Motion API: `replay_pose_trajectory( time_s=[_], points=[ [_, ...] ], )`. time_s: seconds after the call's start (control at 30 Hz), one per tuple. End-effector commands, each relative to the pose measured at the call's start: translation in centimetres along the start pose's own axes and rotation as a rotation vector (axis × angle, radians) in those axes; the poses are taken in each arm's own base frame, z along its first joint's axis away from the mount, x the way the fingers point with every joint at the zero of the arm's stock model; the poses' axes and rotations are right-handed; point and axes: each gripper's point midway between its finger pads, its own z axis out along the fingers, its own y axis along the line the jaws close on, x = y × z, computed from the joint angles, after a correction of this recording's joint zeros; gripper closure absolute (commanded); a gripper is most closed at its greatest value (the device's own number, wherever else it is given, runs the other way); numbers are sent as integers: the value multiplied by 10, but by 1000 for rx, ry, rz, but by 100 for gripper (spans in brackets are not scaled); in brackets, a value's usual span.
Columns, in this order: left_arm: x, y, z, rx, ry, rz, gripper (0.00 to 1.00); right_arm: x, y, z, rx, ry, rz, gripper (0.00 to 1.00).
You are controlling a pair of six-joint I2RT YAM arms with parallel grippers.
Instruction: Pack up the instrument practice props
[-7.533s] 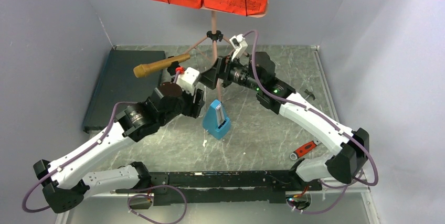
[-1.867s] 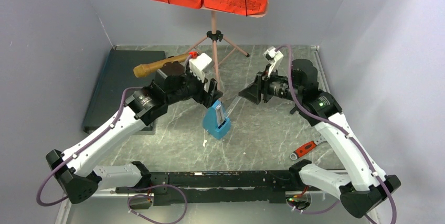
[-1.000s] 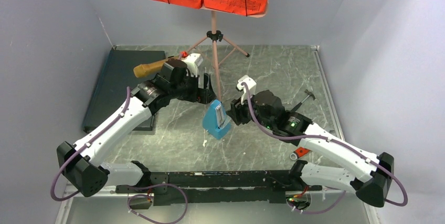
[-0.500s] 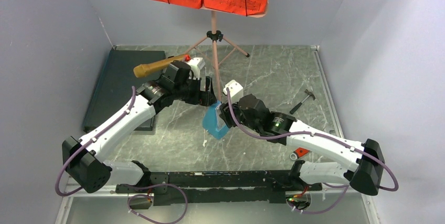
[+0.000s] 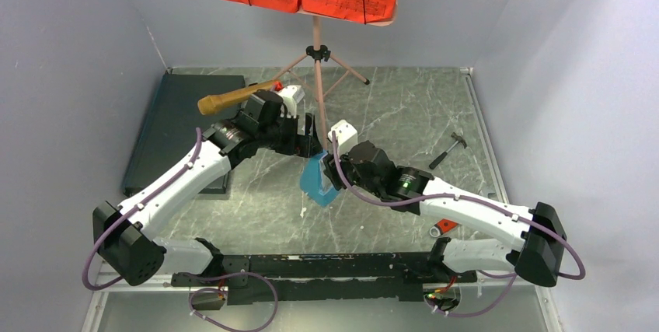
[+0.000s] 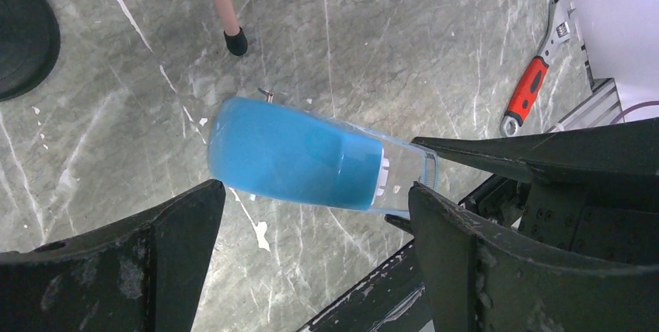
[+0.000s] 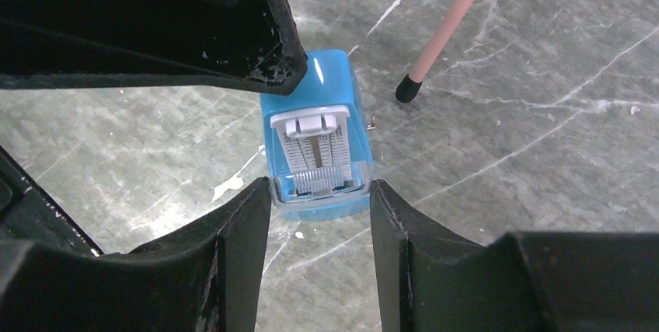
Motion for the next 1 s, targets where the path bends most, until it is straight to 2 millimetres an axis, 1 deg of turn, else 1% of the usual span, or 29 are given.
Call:
replay_pose_trajectory(
  time_s=[0.0,0.53,0.77,0.97],
  points=[
    [-2,-5,2,29,-10,-6,6,-6,4,2,-8,-36,24,100],
    [1,-7,3,44,0,-15,6,12,4,12,-5,-12,30,100],
    [1,-5,1,36,-11,-19,6,32,3,15,-3,25,19,100],
    [-1,-4,-1,26,-22,-20,6,42,5,16,-22,22,13,100]
  ],
)
